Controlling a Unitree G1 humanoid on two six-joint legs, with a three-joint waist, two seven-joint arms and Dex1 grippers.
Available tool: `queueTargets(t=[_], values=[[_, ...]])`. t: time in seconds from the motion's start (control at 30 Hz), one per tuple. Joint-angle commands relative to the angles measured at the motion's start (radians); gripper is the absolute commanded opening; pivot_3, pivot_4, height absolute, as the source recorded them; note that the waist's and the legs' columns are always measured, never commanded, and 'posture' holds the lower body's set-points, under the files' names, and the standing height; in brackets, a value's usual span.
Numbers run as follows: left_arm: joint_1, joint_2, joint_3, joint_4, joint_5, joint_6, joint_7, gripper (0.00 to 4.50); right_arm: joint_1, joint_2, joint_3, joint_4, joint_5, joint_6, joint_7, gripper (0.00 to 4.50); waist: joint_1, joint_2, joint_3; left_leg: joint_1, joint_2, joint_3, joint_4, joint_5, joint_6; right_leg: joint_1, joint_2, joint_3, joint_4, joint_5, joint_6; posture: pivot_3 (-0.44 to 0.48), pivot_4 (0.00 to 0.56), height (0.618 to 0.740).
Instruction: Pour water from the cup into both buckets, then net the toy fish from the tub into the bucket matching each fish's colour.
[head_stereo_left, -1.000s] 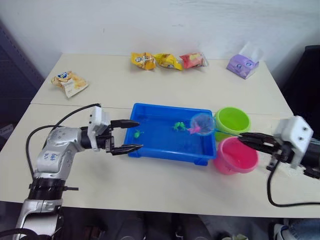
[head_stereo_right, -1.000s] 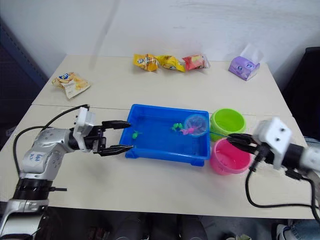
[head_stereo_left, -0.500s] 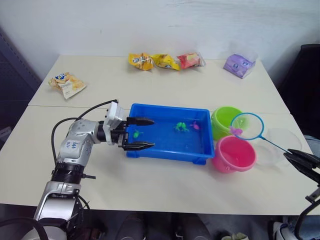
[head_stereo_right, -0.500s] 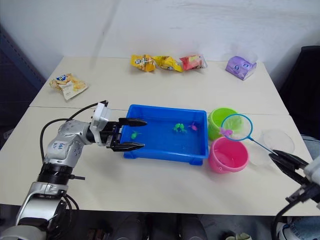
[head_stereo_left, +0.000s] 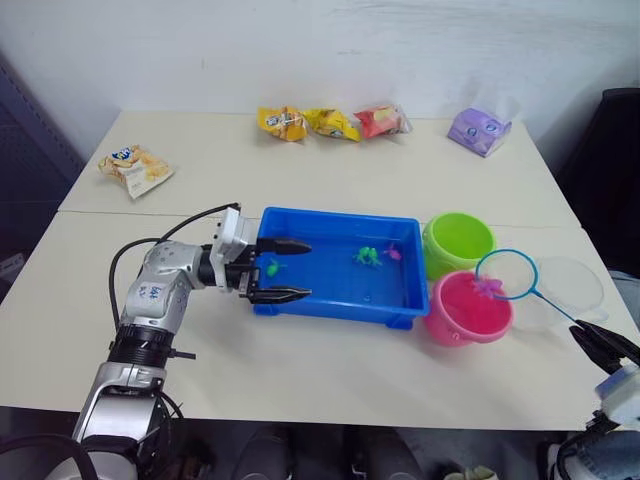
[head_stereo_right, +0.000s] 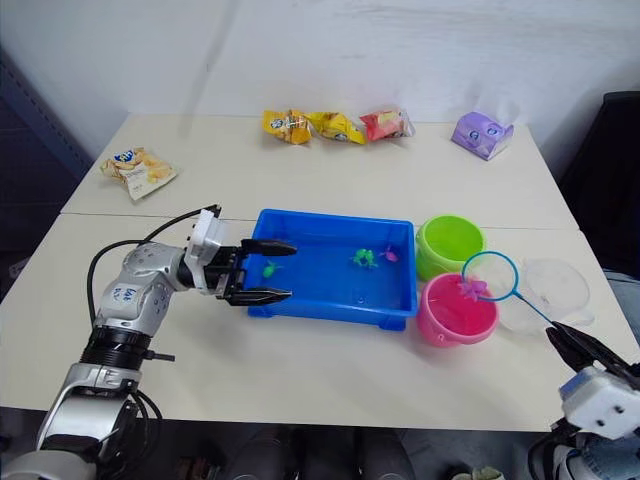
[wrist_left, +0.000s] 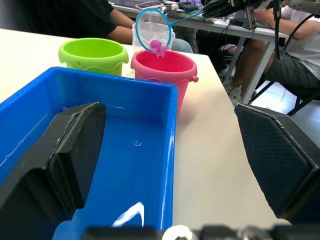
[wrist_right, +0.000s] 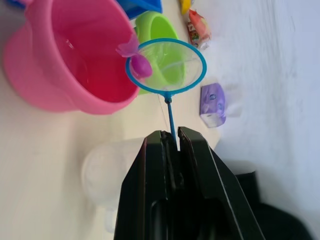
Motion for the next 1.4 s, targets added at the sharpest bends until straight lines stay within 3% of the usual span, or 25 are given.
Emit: queueTargets(t=[0.03,0.27,0.53,0.63,0.77,0.93,1.07,1.17,1.4], values=[[0.009,0.012,0.023,-0.034,0.004,-0.023,0.009,4.44,-0.019,-0.026,-0.092,0.061,-0.154,-0.217,-0.152,0.0,0.0,0.0,0.0,0.0,0.0,0.0,0.0,0.0,0.0,0.0,0.0,0.0,0.0,0.0,0.0,0.0,0.15,0.74],[0.025,0.013,0.025,-0.048,-0.002,-0.021,0.026,4.44,-0.05,-0.031,-0.149,0.099,-0.387,-0.415,-0.356,0.0,0.0,0.0,0.0,0.0,0.0,0.0,0.0,0.0,-0.001,0.0,0.0,0.0,0.0,0.0,0.0,0.0,0.15,0.74],[0.022,0.007,0.026,-0.046,-0.001,-0.02,0.034,4.44,-0.043,-0.043,-0.136,0.165,-0.607,-0.441,-0.563,0.0,-0.001,0.0,0.0,0.001,0.0,0.001,0.0,0.0,-0.001,0.0,0.001,0.001,0.001,0.0,0.0,0.0,0.15,0.74],[0.02,0.01,0.038,-0.055,-0.008,-0.012,0.042,4.44,-0.038,-0.045,-0.174,0.125,-0.621,-0.422,-0.639,0.0,-0.002,0.0,0.0,0.001,0.0,0.001,0.0,0.0,-0.001,0.0,0.001,0.002,0.001,0.0,0.0,0.0,0.15,0.74],[0.028,0.013,0.028,-0.059,-0.002,-0.009,0.037,4.44,-0.005,-0.032,-0.122,0.101,-0.591,-0.37,-0.662,0.0,-0.001,0.0,0.0,0.001,0.0,0.001,0.0,0.001,-0.001,0.0,0.001,0.002,0.001,0.0,0.0,0.0,0.15,0.74],[0.035,0.03,0.05,-0.062,-0.007,0.005,0.052,4.44,0.08,-0.095,0.121,-0.075,-0.046,-0.018,-0.434,0.0,-0.009,0.0,0.0,0.002,0.0,0.002,0.0,0.001,-0.001,0.0,0.001,0.003,0.002,0.0,0.0,0.0,0.15,0.74],[0.049,0.042,0.063,-0.068,-0.009,0.009,0.066,4.44,0.027,-0.163,0.241,-0.235,0.233,0.249,-0.32,0.0,-0.023,0.0,0.0,0.005,0.001,0.002,0.001,0.001,0.0,0.002,0.001,0.003,0.005,0.0,0.0,0.0,0.15,0.74],[0.068,0.053,0.077,-0.083,-0.011,0.015,0.084,4.44,-0.05,-0.256,0.408,-0.397,0.63,0.619,-0.245,0.0,-0.026,0.0,0.0,0.007,0.001,0.002,0.001,0.0,0.0,0.003,0.001,0.004,0.006,0.0,-0.001,0.0,0.15,0.74],[0.116,0.076,0.106,-0.161,-0.025,0.048,0.133,4.44,-0.287,-0.317,0.537,-0.507,1.09,1.256,-0.47,0.0,-0.014,0.0,0.0,0.002,0.001,0.0,0.003,0.0,0.001,0.001,-0.001,0.001,0.005,-0.001,-0.001,0.0,0.15,0.74]])
